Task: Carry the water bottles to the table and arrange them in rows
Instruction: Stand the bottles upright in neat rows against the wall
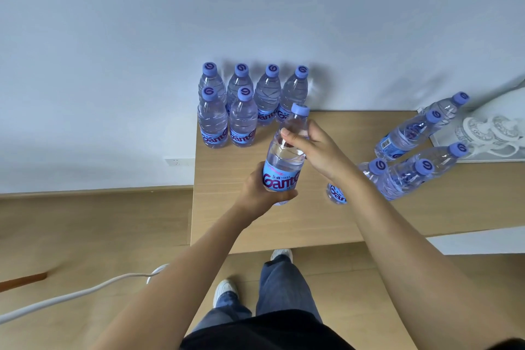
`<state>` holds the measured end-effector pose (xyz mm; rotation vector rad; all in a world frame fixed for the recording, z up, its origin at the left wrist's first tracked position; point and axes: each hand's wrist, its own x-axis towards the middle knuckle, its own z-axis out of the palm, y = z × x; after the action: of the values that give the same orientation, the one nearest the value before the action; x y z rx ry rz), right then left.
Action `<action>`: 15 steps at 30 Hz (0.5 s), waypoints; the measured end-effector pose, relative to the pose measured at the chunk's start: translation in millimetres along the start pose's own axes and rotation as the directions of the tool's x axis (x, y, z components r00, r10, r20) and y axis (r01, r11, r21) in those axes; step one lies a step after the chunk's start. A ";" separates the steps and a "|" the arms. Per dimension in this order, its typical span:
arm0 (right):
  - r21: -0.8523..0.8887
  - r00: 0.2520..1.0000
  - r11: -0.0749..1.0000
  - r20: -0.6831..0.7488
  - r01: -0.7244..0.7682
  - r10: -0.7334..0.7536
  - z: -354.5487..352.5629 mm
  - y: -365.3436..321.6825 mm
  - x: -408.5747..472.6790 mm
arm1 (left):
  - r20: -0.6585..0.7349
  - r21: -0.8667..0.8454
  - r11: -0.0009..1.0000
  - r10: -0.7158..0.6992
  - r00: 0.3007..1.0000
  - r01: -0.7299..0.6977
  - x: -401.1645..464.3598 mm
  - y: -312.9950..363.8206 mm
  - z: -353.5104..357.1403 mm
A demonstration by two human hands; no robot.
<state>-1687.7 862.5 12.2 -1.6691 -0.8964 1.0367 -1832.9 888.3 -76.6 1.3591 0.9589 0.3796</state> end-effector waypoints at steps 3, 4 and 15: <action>-0.012 0.999 1.000 0.038 -0.020 0.020 0.5 14.2 6.3 | -0.038 0.016 0.999 -0.034 0.999 0.035 8.2 -11.5 2.7; -0.035 0.998 0.999 0.054 -0.022 0.024 0.9 18.8 7.6 | -0.050 0.016 0.999 -0.043 0.998 0.044 11.5 -15.7 3.7; -0.196 0.994 0.980 0.106 -0.013 0.034 2.1 57.3 20.4 | -0.223 0.064 0.997 -0.032 0.974 0.047 51.1 -48.4 19.0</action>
<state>-1676.3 865.0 -47.5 -1.8025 -1.0811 1.0930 -1802.4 902.4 -141.4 1.3776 1.1918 0.4796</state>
